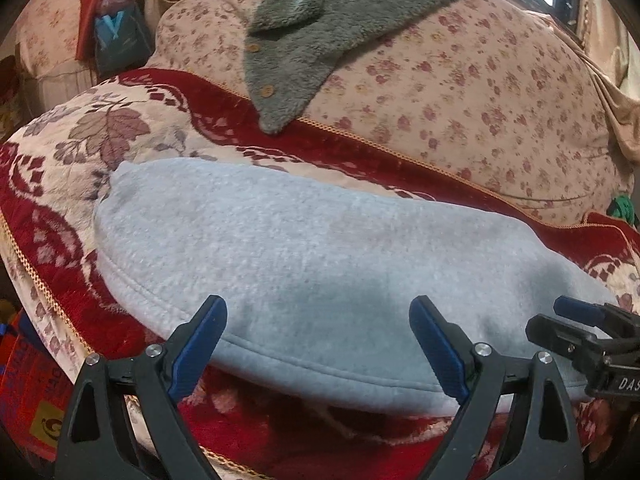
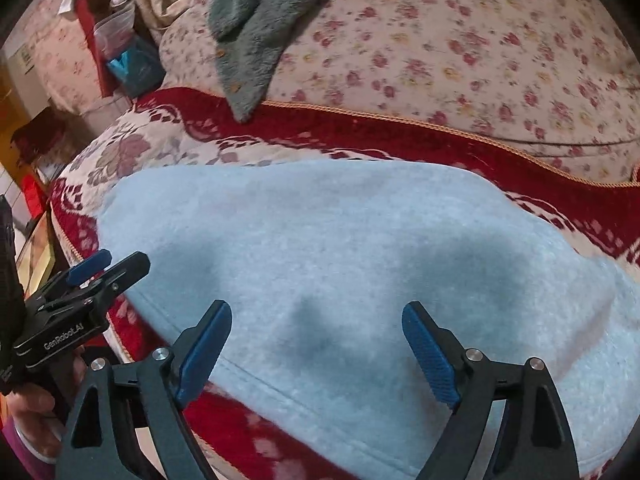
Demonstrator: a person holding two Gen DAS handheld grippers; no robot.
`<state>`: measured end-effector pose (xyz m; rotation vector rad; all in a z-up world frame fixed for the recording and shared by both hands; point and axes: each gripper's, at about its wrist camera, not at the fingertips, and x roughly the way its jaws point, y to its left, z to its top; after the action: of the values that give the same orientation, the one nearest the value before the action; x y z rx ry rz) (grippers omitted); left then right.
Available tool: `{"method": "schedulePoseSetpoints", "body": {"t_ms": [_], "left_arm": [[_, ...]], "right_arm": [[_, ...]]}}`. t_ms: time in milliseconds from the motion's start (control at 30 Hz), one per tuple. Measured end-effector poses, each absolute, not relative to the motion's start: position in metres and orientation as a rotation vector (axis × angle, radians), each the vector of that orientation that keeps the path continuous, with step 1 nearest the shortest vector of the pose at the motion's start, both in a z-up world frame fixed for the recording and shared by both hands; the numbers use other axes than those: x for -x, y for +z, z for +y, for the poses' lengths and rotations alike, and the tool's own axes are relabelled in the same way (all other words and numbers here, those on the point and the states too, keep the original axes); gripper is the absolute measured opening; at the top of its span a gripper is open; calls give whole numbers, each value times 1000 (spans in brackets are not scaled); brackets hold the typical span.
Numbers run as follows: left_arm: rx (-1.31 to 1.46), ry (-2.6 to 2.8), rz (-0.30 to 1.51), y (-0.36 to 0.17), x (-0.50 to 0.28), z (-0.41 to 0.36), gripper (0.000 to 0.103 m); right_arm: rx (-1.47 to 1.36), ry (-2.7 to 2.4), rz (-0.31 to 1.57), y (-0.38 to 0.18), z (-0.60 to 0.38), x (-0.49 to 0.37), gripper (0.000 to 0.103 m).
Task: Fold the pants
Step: 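Grasp the tagged cuff end with the right gripper and fold it over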
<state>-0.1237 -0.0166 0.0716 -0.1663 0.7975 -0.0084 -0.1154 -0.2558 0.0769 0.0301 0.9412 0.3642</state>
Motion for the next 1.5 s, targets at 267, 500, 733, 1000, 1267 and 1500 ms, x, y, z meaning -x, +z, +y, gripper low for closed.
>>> {"method": "schedulePoseSetpoints", "body": {"t_ms": [267, 500, 733, 1000, 1267, 1500], "left_arm": [[204, 25, 803, 69, 124, 1, 95], [286, 118, 814, 66, 131, 39, 95], [382, 245, 825, 58, 141, 92, 95], [563, 324, 861, 40, 131, 140, 95], [632, 323, 910, 11, 115, 155, 95], [671, 336, 847, 16, 117, 161, 96]], "right_arm": [[-10, 412, 955, 76, -230, 111, 94], [25, 513, 967, 75, -193, 95, 94], [107, 643, 951, 78, -132, 62, 94], [204, 791, 962, 79, -42, 4, 94], [349, 872, 973, 69, 28, -35, 94], [515, 995, 947, 55, 64, -55, 94]]}}
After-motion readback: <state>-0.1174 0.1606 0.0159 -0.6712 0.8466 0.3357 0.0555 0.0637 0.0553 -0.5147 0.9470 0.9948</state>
